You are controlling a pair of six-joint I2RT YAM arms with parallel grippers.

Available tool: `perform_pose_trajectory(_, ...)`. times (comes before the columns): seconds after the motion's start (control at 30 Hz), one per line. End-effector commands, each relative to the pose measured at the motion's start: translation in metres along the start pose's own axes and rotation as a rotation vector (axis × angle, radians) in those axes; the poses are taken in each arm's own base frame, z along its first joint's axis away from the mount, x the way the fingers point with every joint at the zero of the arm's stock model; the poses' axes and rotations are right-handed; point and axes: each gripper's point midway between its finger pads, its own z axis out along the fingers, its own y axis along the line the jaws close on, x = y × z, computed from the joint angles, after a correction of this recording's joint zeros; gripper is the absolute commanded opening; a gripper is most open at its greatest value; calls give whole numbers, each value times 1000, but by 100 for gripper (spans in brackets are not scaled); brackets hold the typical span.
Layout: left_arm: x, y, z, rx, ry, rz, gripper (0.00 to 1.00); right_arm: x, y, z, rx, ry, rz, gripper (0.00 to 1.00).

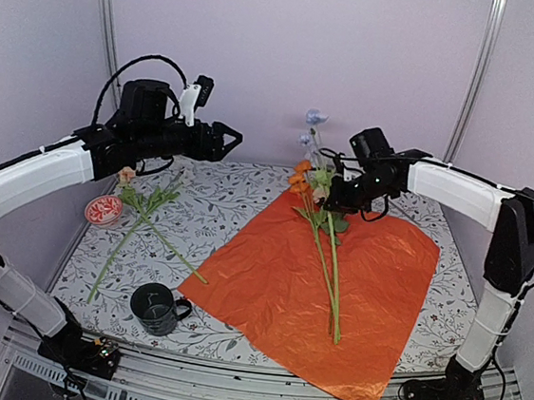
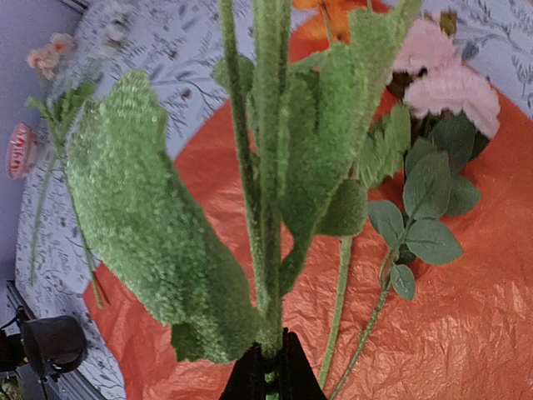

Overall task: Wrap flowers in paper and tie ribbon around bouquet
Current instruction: Place the fake flower on the flattened wrapping paper, then pick up the fake flower from the center of the board.

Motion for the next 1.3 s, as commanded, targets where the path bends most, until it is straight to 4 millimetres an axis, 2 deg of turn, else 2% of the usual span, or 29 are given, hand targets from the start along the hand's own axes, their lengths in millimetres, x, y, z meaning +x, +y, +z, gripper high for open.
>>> perform_pose_trajectory(0.0,48,23,19,-76,185,-74,82,36,-35,33,154,189,-5,0)
perform_pose_trajectory(0.13,57,24,24,-68,208,-72,82,34,-44,57,189,207,-13,0)
perform_pose_trajectory(0.27,68,37,27,-129,255,-68,82,33,-54,74,236,227,-27,1)
perform_pose_trajectory(0.33,76,50,27,-181,295,-74,82,33,-60,77,266,236,-24,11)
perform_pose_trajectory(0.43,98,94,24,-319,398,-132,83,24,-59,70,283,216,-29,26)
perform_pose_trajectory(0.53,127,157,8,-539,521,-170,81,12,-52,57,275,176,-40,34)
perform_pose_trajectory(0.6,146,189,-3,-642,584,-190,81,7,-46,48,261,155,-46,36)
perform_pose_trajectory(0.7,174,224,-19,-742,608,-307,75,5,-36,41,250,142,-64,37)
perform_pose_trajectory(0.83,199,260,-35,-867,530,-484,66,12,-29,41,248,149,-86,37)
perform_pose_trajectory(1.0,231,279,-40,-968,488,-631,51,23,-30,45,249,178,-99,37)
perform_pose_trajectory(1.27,274,298,-38,-1025,565,-697,55,29,-38,44,280,190,-113,37)
